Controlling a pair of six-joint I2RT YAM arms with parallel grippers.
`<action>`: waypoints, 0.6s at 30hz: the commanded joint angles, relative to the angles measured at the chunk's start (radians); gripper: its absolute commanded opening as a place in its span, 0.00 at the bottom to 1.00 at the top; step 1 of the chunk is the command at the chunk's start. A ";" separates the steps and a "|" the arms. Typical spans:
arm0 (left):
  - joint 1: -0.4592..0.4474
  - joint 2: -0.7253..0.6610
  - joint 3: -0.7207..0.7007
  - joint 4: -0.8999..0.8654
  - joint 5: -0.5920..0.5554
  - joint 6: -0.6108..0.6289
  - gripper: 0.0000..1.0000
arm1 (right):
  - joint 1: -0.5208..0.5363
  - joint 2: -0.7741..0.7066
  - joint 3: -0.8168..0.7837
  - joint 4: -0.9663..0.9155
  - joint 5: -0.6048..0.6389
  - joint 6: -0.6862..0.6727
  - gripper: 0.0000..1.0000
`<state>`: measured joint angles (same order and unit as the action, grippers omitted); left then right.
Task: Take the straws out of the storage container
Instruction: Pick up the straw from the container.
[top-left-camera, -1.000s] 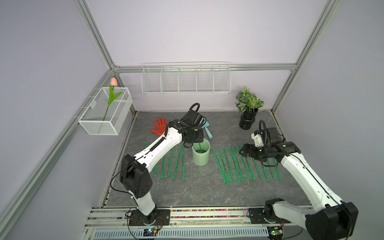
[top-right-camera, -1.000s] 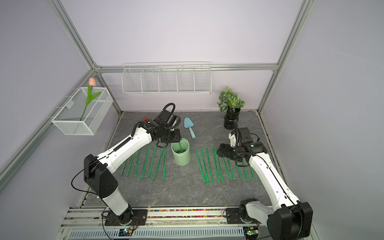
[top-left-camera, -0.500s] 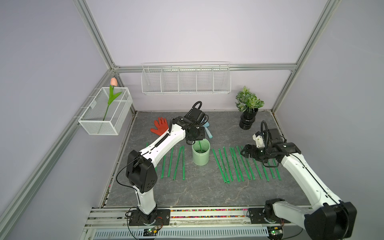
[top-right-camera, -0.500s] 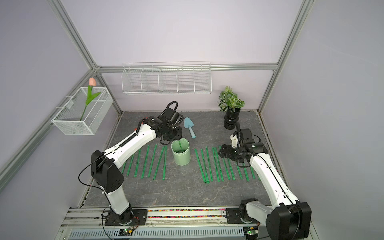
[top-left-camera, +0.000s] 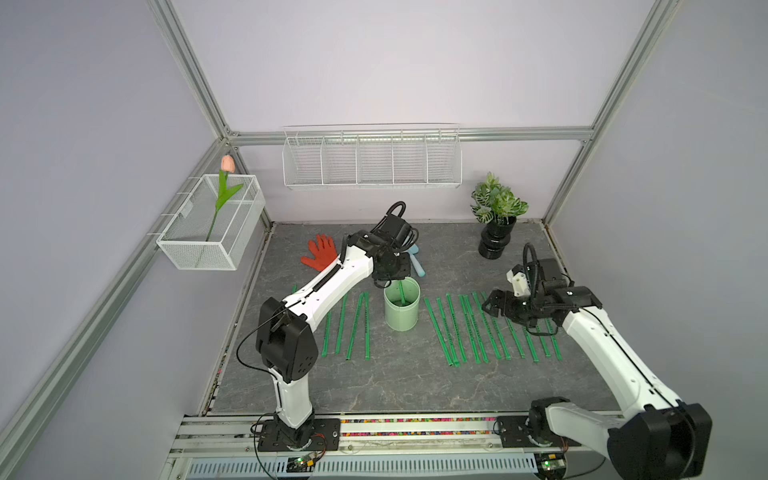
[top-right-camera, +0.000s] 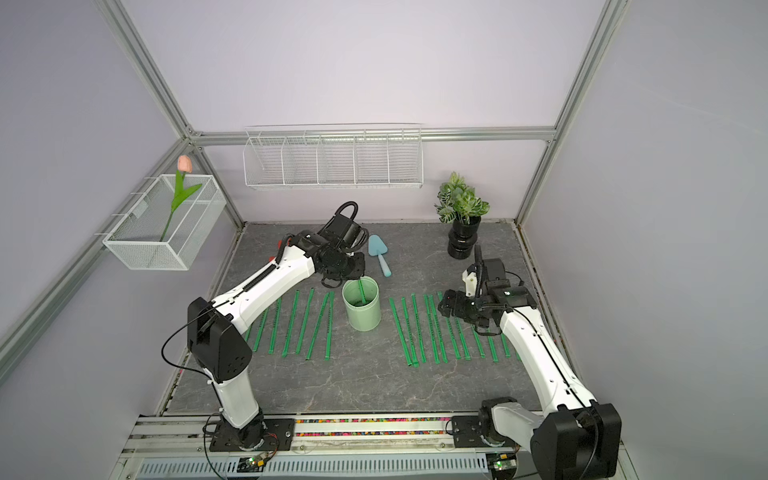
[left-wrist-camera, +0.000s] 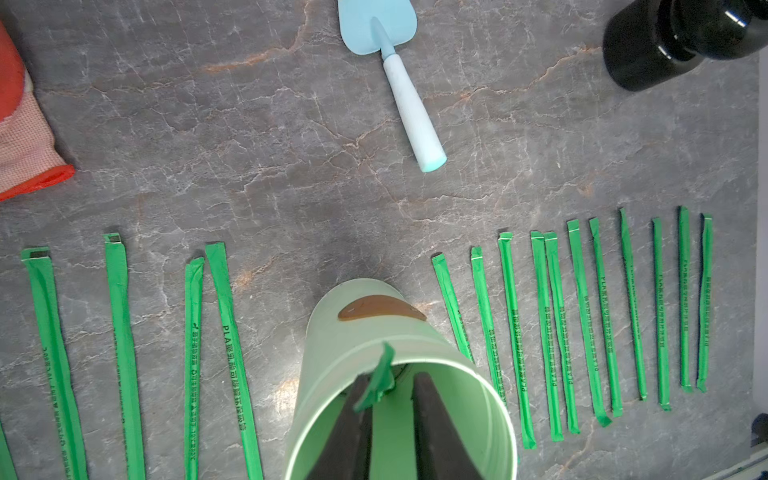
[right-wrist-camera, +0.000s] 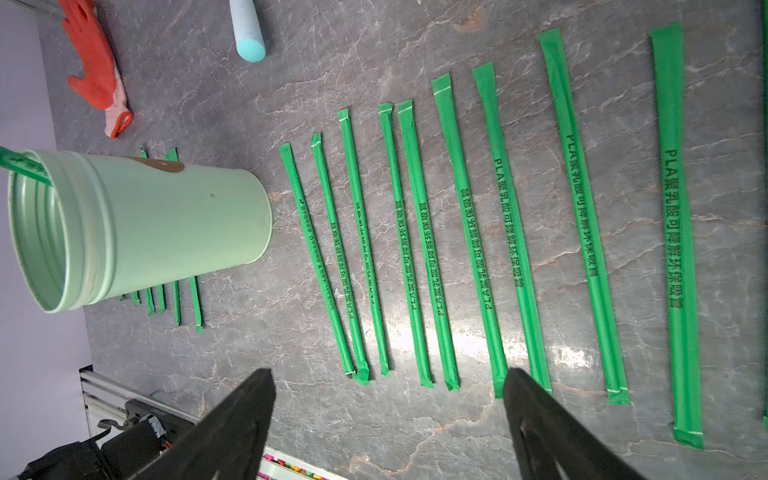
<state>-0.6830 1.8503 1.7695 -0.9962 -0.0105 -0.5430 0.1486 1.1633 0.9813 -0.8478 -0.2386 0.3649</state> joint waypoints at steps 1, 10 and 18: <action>-0.004 0.024 0.034 -0.014 -0.006 0.002 0.18 | -0.010 -0.001 -0.019 0.015 -0.022 -0.021 0.89; -0.012 0.041 0.063 -0.024 0.003 0.009 0.09 | -0.018 -0.005 -0.027 0.016 -0.028 -0.020 0.89; -0.016 0.037 0.102 -0.057 0.000 0.018 0.07 | -0.024 -0.007 -0.029 0.022 -0.037 -0.023 0.89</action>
<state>-0.6899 1.8729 1.8198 -1.0218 -0.0029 -0.5373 0.1307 1.1633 0.9691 -0.8398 -0.2569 0.3618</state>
